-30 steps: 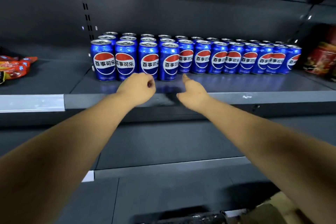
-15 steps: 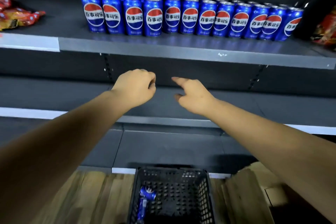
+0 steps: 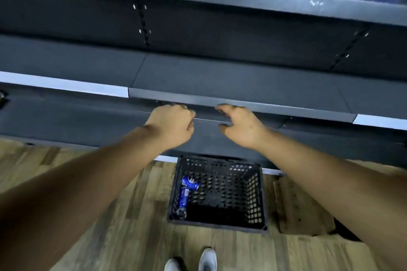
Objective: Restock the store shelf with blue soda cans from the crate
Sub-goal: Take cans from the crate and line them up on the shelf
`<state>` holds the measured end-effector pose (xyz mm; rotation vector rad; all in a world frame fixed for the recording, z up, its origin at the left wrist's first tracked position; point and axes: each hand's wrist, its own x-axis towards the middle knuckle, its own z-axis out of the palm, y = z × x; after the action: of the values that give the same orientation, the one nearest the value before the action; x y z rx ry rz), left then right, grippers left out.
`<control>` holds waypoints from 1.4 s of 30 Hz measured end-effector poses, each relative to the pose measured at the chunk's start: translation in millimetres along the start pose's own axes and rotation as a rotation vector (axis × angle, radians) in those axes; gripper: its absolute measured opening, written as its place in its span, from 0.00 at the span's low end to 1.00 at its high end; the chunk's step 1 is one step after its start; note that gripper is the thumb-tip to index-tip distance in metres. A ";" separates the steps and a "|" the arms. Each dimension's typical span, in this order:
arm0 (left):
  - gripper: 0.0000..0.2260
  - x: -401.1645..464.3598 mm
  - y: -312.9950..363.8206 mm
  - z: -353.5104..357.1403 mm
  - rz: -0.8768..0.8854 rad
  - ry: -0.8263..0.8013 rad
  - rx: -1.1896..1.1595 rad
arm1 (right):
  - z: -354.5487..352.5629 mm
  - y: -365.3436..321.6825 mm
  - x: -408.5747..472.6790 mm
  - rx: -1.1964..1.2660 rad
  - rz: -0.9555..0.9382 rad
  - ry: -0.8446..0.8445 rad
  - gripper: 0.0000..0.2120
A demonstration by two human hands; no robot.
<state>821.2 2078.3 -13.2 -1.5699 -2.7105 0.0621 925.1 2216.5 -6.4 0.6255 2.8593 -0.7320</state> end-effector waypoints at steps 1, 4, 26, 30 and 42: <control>0.10 -4.9 -1.6 11.0 -0.002 -0.025 -0.011 | 13.7 1.2 1.6 0.022 0.020 -0.019 0.25; 0.10 -15.3 -11.0 46.3 0.002 -0.102 -0.043 | 53.3 7.2 4.6 0.134 0.101 -0.049 0.24; 0.13 -16.5 8.1 360.0 -0.082 -0.583 -0.281 | 325.3 169.9 42.5 1.029 0.830 0.028 0.12; 0.12 -16.7 21.6 427.9 -0.111 -0.601 -0.344 | 390.4 200.6 58.3 1.009 0.857 -0.023 0.10; 0.12 3.4 35.4 605.5 -0.167 -0.592 -0.375 | 606.8 287.3 98.0 0.699 0.783 -0.157 0.07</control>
<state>833.6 2080.7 -619.6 -1.5999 -3.4788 0.0185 968.0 2187.4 -682.9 1.5383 1.8808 -1.4876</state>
